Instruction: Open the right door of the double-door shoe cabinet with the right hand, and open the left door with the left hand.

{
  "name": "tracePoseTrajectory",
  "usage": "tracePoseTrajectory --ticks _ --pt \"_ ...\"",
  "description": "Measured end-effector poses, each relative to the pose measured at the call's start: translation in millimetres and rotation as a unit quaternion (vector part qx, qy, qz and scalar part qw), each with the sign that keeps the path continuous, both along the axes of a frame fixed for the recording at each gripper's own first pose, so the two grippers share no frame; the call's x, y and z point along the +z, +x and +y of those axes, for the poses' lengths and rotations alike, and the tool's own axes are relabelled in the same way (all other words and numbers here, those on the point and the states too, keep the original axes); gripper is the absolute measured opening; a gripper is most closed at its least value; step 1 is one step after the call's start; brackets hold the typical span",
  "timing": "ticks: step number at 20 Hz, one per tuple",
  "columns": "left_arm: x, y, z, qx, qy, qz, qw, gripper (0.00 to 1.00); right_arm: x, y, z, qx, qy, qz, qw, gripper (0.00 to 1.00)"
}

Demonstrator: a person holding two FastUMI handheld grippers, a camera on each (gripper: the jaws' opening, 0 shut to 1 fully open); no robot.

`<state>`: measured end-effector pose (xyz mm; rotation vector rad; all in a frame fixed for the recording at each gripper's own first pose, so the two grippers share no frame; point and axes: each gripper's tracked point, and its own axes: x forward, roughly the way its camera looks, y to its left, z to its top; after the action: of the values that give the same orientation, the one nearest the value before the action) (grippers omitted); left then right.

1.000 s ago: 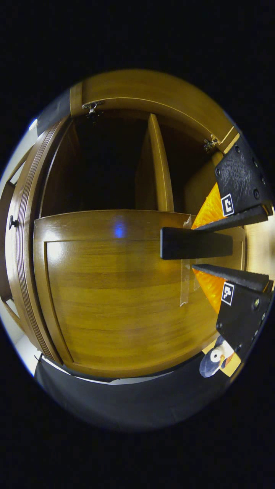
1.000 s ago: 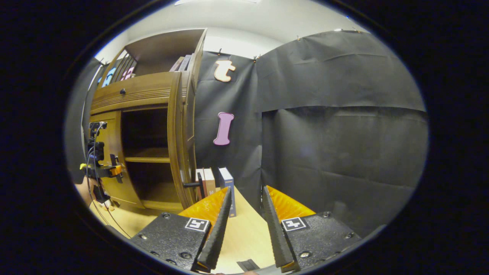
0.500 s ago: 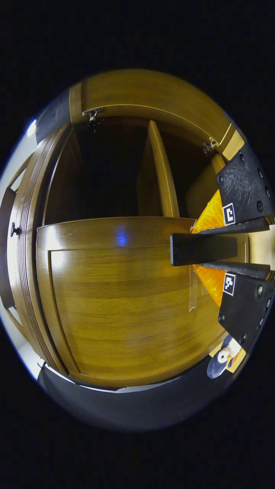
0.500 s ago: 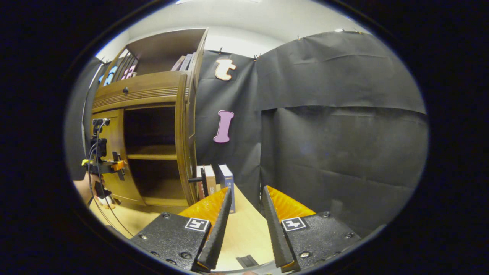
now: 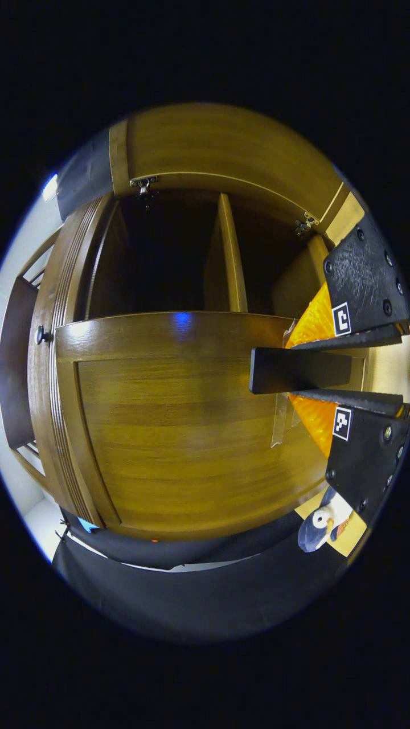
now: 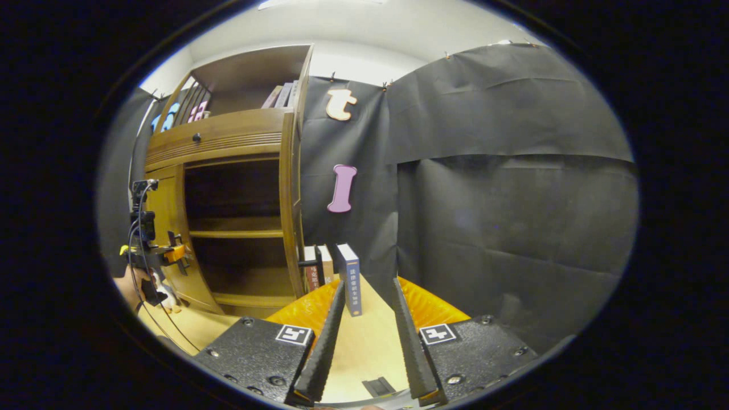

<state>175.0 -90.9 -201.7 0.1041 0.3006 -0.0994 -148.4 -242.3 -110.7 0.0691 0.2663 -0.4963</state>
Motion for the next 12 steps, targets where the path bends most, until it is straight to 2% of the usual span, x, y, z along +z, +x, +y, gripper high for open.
tracePoseTrajectory --ticks 12 --pt "12 -70 40 0.036 -0.023 -0.009 0.999 0.31 -9 40 56 0.096 -0.006 0.009 0.995 0.55"
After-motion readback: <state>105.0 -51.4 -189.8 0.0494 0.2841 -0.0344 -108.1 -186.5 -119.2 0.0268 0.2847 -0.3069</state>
